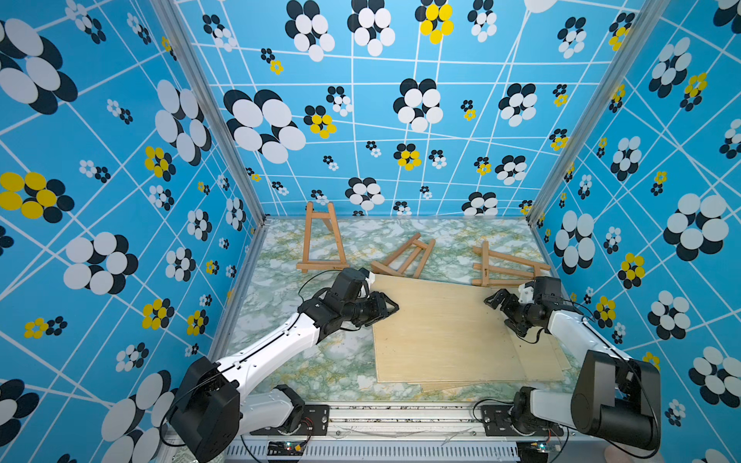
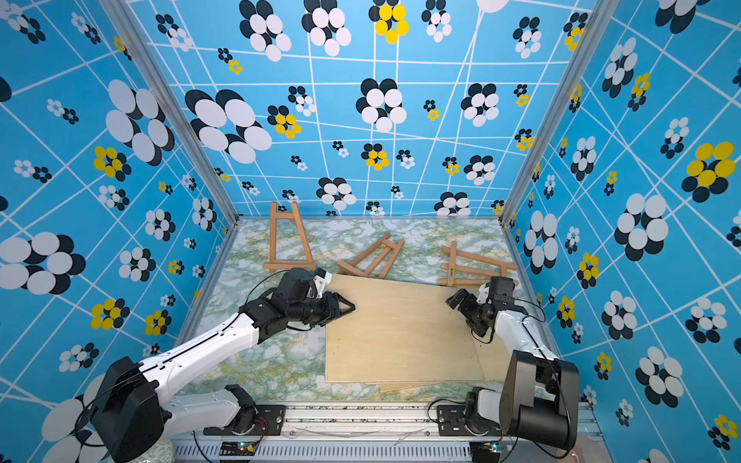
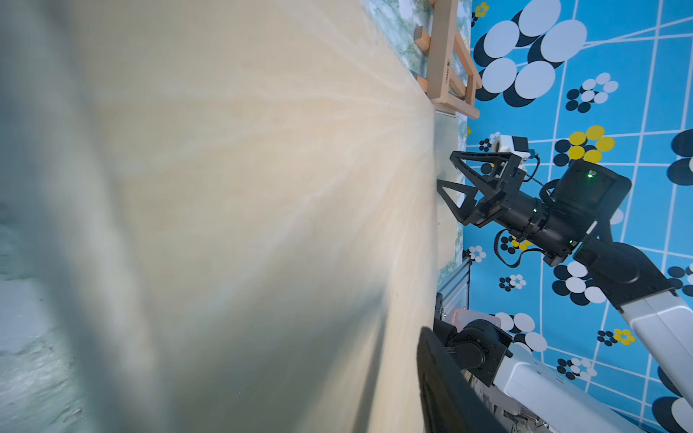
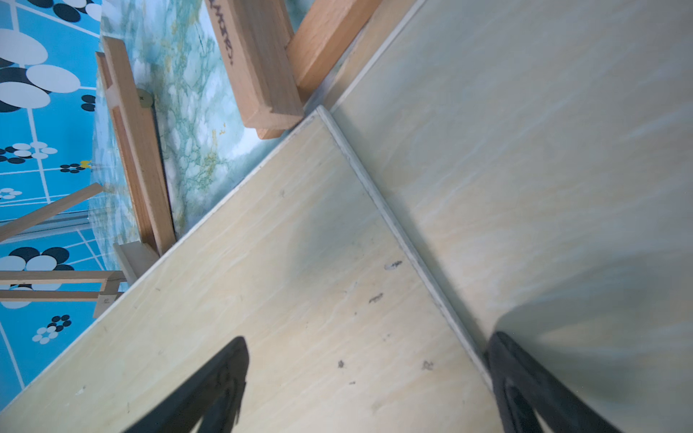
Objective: Assemble the easel
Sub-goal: Pick up the drawing board.
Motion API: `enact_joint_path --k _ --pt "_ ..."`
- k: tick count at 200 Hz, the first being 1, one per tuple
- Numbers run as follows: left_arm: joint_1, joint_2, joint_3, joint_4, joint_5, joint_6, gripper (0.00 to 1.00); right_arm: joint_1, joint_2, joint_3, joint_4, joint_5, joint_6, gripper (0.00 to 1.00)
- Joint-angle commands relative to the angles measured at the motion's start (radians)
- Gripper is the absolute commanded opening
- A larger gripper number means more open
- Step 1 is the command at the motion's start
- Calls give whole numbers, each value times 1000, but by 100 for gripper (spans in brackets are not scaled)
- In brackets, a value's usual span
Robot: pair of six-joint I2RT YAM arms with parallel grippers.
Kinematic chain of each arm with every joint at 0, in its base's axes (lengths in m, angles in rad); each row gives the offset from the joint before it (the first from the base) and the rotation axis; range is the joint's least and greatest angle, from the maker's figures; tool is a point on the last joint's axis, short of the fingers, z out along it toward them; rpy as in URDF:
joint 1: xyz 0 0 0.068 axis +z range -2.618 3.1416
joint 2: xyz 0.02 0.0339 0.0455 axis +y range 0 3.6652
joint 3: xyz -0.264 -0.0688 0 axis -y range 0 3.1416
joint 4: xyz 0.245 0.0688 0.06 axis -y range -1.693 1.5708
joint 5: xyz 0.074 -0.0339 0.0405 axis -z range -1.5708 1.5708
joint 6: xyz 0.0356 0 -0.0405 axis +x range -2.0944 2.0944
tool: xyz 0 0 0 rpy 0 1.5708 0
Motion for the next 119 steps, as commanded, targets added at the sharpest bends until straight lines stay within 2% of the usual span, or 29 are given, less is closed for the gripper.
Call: enact_joint_path --k 1,54,86,119 --pt "-17 -34 22 123 77 41 49 66 1 -31 -168 -288 80 99" --pt "36 -95 7 120 121 5 48 68 -6 -32 -161 -291 81 100" --pt "47 -100 20 86 128 3 38 75 -19 -35 -166 -283 78 100" --pt "54 -113 69 -18 127 46 38 77 -7 -34 -154 -282 78 99"
